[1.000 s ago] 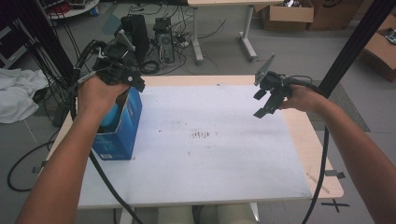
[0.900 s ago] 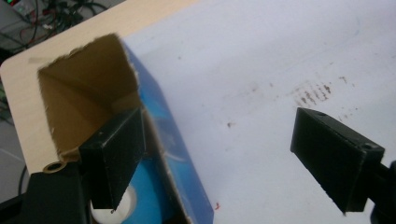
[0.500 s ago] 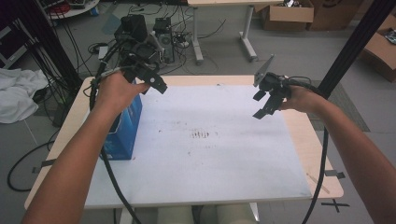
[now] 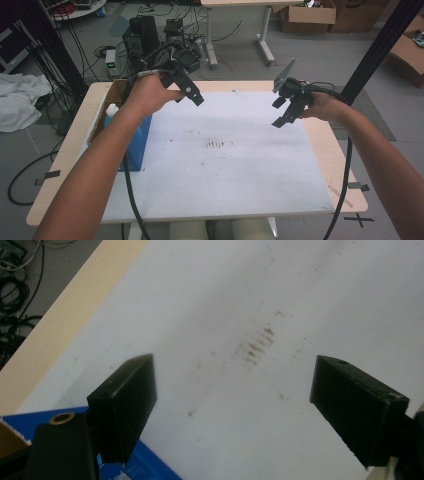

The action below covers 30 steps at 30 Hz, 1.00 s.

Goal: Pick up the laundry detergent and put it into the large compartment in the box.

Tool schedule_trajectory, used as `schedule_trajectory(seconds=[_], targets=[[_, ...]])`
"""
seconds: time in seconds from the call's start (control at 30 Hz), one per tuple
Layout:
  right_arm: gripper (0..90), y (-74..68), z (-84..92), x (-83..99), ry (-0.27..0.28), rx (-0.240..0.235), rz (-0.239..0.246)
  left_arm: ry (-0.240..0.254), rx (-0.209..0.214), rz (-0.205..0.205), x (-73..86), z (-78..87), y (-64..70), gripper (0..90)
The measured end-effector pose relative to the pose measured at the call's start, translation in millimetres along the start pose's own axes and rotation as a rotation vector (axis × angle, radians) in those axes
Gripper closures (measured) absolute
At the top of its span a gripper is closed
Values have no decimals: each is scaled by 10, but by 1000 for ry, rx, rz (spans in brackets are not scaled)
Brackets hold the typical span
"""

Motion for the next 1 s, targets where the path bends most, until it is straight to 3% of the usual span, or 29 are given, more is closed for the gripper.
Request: schedule_trajectory(seconds=[0.57,0.7,1.0], targets=[[181,13,3,38,5,4,-4,9,65,-200,-298,-213,405,199],[181,3,-12,41,4,1,-9,-2,71,-224,-317,-268,454,200],[182,4,-12,48,4,2,-12,-4,76,-231,-324,-299,462,205]])
Point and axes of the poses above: each handheld gripper's, and its own axes: z roughly backward along the jaws, x roughly out of its underside, y roughly to its right, the point moved 8 cm from there along -z, roughly forward along the jaws, and after that the axes turned 14 degrees about -x, right-handed, at the moved point
